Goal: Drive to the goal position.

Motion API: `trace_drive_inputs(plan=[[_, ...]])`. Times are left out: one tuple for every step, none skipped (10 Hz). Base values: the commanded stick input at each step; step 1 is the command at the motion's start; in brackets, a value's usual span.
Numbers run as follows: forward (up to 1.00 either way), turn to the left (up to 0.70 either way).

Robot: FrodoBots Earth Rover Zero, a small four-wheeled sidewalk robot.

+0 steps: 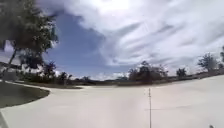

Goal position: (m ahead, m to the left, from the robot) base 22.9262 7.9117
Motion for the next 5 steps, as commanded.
trace_drive_inputs(plan=[[0.85, 0.0], [0.85, 0.0], [0.85, 0.0], [0.85, 0.0], [0.85, 0.0]])
